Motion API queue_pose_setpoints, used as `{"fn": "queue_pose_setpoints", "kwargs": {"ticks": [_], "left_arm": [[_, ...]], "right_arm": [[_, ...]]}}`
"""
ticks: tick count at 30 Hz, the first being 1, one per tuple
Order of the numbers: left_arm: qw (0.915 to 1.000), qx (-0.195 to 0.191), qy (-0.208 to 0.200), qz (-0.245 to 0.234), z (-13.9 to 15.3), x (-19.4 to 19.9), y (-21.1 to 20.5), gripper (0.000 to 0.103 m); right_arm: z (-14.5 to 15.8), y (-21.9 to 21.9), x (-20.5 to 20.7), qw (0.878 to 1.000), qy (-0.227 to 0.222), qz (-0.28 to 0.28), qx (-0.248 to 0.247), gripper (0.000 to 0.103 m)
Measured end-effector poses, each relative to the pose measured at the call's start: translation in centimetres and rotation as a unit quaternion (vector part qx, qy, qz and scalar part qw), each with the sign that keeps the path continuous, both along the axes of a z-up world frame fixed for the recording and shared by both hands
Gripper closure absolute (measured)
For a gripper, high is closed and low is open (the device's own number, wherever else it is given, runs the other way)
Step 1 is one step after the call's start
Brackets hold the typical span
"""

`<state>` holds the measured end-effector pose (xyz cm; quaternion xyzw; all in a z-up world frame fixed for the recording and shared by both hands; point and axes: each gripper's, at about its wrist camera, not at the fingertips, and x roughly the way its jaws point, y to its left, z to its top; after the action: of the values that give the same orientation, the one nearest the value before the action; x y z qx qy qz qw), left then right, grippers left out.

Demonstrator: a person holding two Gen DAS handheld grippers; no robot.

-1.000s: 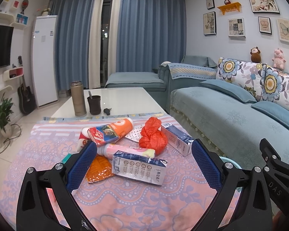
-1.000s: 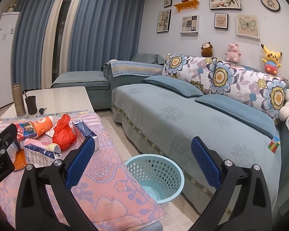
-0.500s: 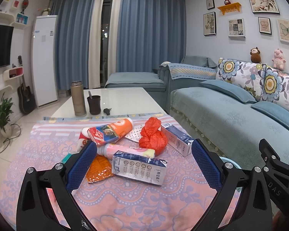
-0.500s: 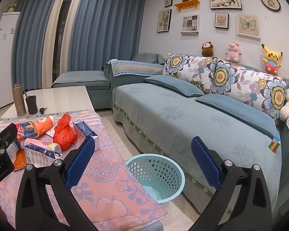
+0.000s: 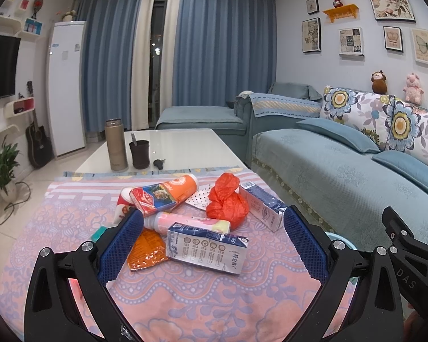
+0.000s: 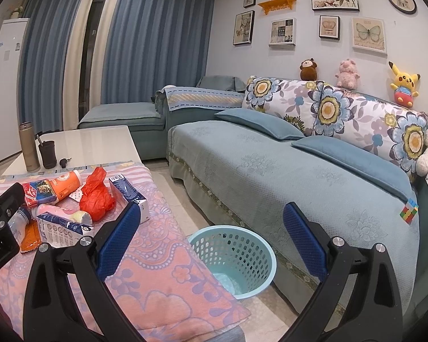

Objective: Collect trash
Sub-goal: 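Grasp the clear plastic bottle with left tool while right tool grasps the blue milk carton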

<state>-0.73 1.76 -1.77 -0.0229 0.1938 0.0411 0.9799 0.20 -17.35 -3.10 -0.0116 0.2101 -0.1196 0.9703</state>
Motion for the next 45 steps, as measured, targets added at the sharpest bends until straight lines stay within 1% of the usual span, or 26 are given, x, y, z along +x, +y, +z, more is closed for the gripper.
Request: {"fn": "queue_pose_setpoints", "kwargs": {"ticks": [5,8,10,14,16,17,18,20,22,24,26,27,29,30,32,33,34,36,38,39,40,41,42,43,44,45], "left_arm": [[0.9999,-0.014,0.007,0.004,0.4,0.4,0.9,0.008],[0.9996,-0.025,0.011,0.009,1.1,0.7,2.6,0.008],[0.9994,-0.024,0.015,0.021,1.6,0.9,4.7,0.008],[0.9984,-0.029,0.041,0.026,1.3,1.6,9.6,0.008],[0.9969,-0.038,0.061,0.033,0.8,2.4,13.0,0.008],[0.9957,-0.046,0.075,0.029,0.3,2.9,14.5,0.008],[0.9930,-0.061,0.100,0.014,-0.5,3.7,16.5,0.008],[0.9873,-0.084,0.135,0.000,-2.0,5.0,19.1,0.008],[0.9808,-0.102,0.167,-0.001,-3.9,6.4,21.2,0.011],[0.9756,-0.105,0.192,-0.001,-5.6,7.7,22.3,0.015],[0.9690,-0.107,0.223,-0.006,-7.2,9.1,22.7,0.016],[0.9649,-0.113,0.236,-0.014,-8.0,9.6,22.6,0.019],[0.9602,-0.125,0.247,-0.035,-8.8,10.3,22.2,0.019],[0.9579,-0.120,0.258,-0.040,-9.2,10.8,21.6,0.019],[0.9539,-0.108,0.276,-0.046,-9.7,11.7,20.8,0.027],[0.9514,-0.101,0.287,-0.048,-9.9,12.0,20.3,0.033],[0.9494,-0.090,0.297,-0.049,-10.2,12.5,19.7,0.036],[0.9481,-0.074,0.305,-0.050,-10.5,13.0,18.9,0.036],[0.9441,-0.052,0.323,-0.042,-11.0,13.4,18.0,0.039],[0.9426,-0.041,0.329,-0.036,-11.3,13.5,17.9,0.043],[0.9414,-0.030,0.335,-0.029,-11.5,13.5,17.7,0.049],[0.9399,-0.019,0.340,-0.022,-11.7,13.5,17.8,0.051],[0.9388,-0.013,0.344,-0.018,-11.9,13.5,17.8,0.056],[0.9377,-0.009,0.347,-0.014,-12.1,13.4,17.9,0.057],[0.9384,-0.013,0.345,-0.012,-12.0,13.3,18.1,0.057],[0.9386,-0.017,0.344,-0.011,-11.9,13.3,18.2,0.058]], "right_arm": [[-0.1,0.6,1.1,1.000,0.007,0.002,-0.003,0.008],[0.5,0.9,2.3,1.000,0.004,0.016,0.002,0.008],[0.8,1.2,3.3,0.999,0.005,0.036,0.005,0.008],[0.6,2.6,7.3,0.994,0.030,0.108,0.013,0.018],[0.0,3.2,9.6,0.988,0.053,0.146,0.021,0.020],[-0.7,3.5,11.4,0.983,0.072,0.165,0.026,0.025],[-1.4,3.8,12.8,0.980,0.088,0.177,0.027,0.030],[-3.1,4.2,16.0,0.973,0.122,0.193,0.031,0.040],[-4.5,4.8,18.3,0.966,0.143,0.213,0.035,0.040],[-5.7,5.5,20.1,0.962,0.156,0.220,0.030,0.040],[-6.7,6.2,21.6,0.955,0.173,0.238,0.033,0.040],[-7.2,6.5,22.3,0.954,0.181,0.239,0.029,0.040],[-8.2,7.0,23.7,0.948,0.198,0.246,0.025,0.040],[-8.7,7.2,24.4,0.946,0.209,0.248,0.025,0.040],[-9.3,7.3,25.2,0.944,0.219,0.246,0.023,0.040],[-9.6,7.4,25.7,0.941,0.226,0.249,0.025,0.040],[-9.9,7.5,26.1,0.939,0.234,0.251,0.027,0.040],[-10.4,7.9,27.0,0.934,0.246,0.257,0.031,0.040],[-10.9,8.4,27.7,0.929,0.256,0.263,0.034,0.040],[-11.1,8.6,28.1,0.929,0.261,0.261,0.032,0.040],[-11.4,9.0,28.5,0.927,0.270,0.260,0.031,0.040],[-11.5,9.0,28.7,0.926,0.274,0.259,0.030,0.041],[-11.7,9.3,29.0,0.925,0.277,0.257,0.026,0.046],[-11.9,9.4,29.2,0.924,0.282,0.257,0.023,0.053],[-12.2,9.5,29.5,0.920,0.292,0.259,0.025,0.064],[-12.3,9.4,29.6,0.920,0.293,0.260,0.026,0.066]]}}
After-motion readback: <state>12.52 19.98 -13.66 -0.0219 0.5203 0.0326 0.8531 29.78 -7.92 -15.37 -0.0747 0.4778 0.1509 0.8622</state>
